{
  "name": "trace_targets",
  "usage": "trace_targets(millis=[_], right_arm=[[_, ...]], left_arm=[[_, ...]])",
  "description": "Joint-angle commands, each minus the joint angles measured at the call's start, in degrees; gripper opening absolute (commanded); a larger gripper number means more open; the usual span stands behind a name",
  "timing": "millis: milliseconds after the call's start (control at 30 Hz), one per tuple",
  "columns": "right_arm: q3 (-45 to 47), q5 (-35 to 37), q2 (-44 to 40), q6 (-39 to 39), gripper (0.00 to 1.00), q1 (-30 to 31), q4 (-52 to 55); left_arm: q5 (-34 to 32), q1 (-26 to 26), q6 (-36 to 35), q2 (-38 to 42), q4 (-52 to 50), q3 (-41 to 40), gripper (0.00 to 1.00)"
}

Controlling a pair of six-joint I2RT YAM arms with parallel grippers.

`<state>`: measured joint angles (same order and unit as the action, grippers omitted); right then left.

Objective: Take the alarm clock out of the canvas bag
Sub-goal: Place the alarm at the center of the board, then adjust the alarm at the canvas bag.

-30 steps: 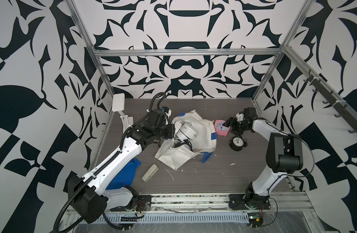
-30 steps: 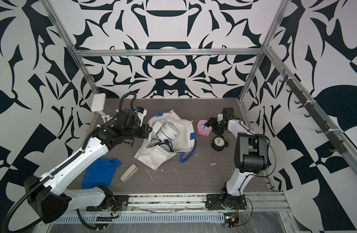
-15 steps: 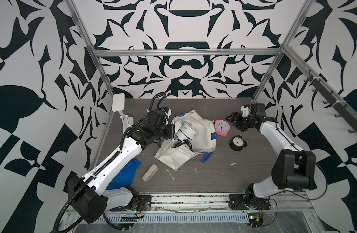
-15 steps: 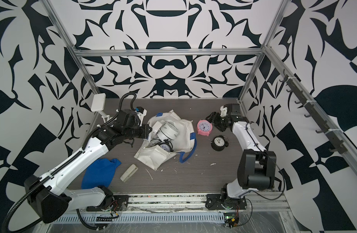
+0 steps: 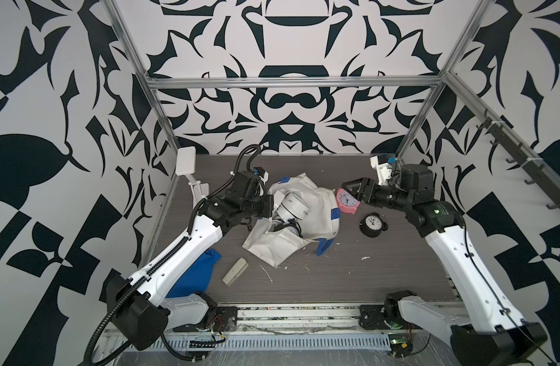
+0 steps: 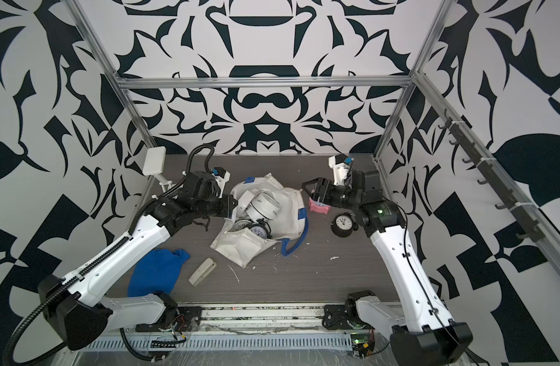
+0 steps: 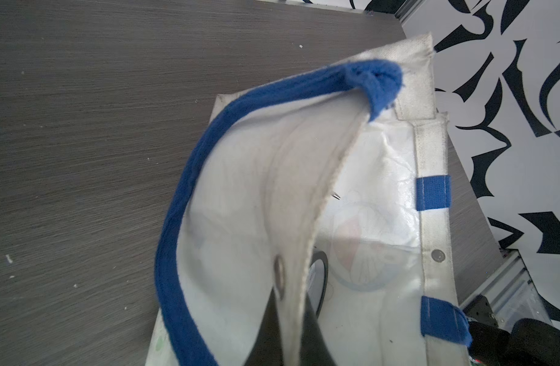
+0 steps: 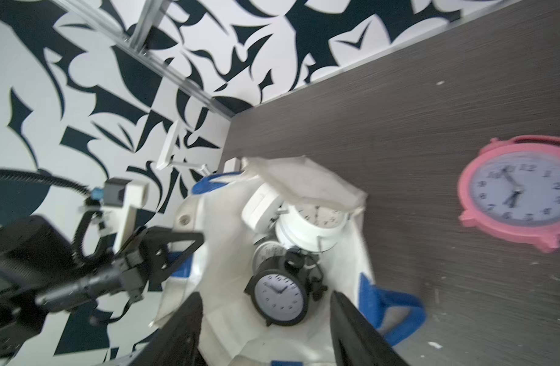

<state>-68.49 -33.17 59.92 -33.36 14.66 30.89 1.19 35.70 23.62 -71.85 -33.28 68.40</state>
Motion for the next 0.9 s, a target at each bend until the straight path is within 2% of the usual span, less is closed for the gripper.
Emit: trace_targets(millis=[0,100,200,400,533,633,867], right_arm=[[0.96,6.27,-1.17,-3.61,0.64,7.98,0.27],[1.41,11.61,0.98,-3.88,0.60,16.45,0.49],[0.72,14.85,5.18,-4.26,0.57,21.70,1.22],[1.69,23.57,10.63,-7.03,0.54,28.96,-1.54],[1.20,27.19,14.36,-6.68,0.54,30.58,0.35],[1.10,28.24,16.45,-6.99,0.54,31.93,-0.33],[-0.58,25.55,21.91,-8.53,0.54,37.49,-5.48]], left_arm=[[-0.52,0.42,-1.61,0.23,0.47,2.61,0.00],[-0.86,0.42,-2.87,0.30,0.71,2.92,0.00],[-0.52,0.42,-3.99,0.49,0.95,3.07,0.00],[0.14,0.42,-5.87,1.12,-0.12,3.42,0.00],[1.05,0.42,-8.40,2.04,-0.10,2.84,0.00],[0.17,0.43,-13.21,2.91,-0.68,2.29,0.00],[-3.80,0.42,-17.88,5.08,-4.20,3.98,0.00]])
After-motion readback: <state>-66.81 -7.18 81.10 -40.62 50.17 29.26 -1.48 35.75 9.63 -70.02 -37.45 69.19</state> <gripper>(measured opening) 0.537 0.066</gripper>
